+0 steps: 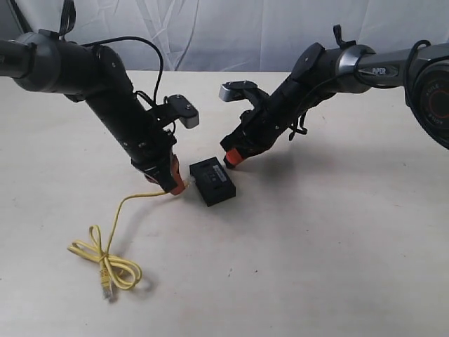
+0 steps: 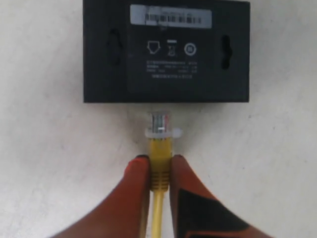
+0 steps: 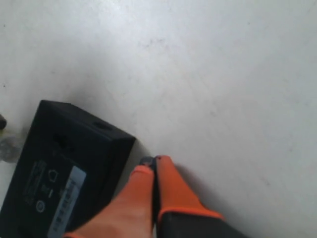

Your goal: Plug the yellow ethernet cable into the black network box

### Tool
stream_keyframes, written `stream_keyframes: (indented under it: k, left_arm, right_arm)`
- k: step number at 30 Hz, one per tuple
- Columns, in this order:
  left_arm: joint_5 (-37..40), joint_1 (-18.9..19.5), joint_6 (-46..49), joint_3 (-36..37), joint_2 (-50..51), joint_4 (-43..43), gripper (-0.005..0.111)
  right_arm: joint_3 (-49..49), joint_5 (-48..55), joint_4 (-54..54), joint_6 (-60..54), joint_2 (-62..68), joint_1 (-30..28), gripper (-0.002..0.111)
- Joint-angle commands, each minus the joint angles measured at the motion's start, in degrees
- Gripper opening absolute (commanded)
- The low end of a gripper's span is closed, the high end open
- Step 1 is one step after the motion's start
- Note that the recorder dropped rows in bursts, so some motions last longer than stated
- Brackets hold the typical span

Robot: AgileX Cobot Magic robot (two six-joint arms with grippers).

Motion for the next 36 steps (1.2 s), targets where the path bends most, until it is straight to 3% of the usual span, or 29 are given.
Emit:
stream_keyframes:
  k: [1, 8, 15, 19, 36]
  left_arm:
    - [3.7, 0.0, -2.5, -2.5, 1.4, 3.6, 0.000]
    - [4.1, 0.0, -0.3, -3.4, 1.6, 2.2, 0.000]
    - [13.1, 1.1, 1.3, -4.2, -1.2, 7.6, 0.000]
    - [18.1, 1.7, 8.3, -3.9, -6.4, 7.5, 0.000]
    - [18.1, 1.7, 13.0, 10.1, -27.8, 0.7, 0.000]
  right_arm:
    - [0.2, -3.6, -2.5, -0.2, 0.9, -0.2, -0.001]
    - [0.2, -3.2, -2.2, -0.2, 0.9, -0.2, -0.001]
    - [0.2, -3.2, -4.9, -0.2, 0.9, -0.2, -0.001]
    - [0.2, -3.0, -5.1, 0.0, 0.4, -0.3, -0.001]
    - [0.2, -0.7, -5.2, 0.0, -0.9, -0.3, -0.001]
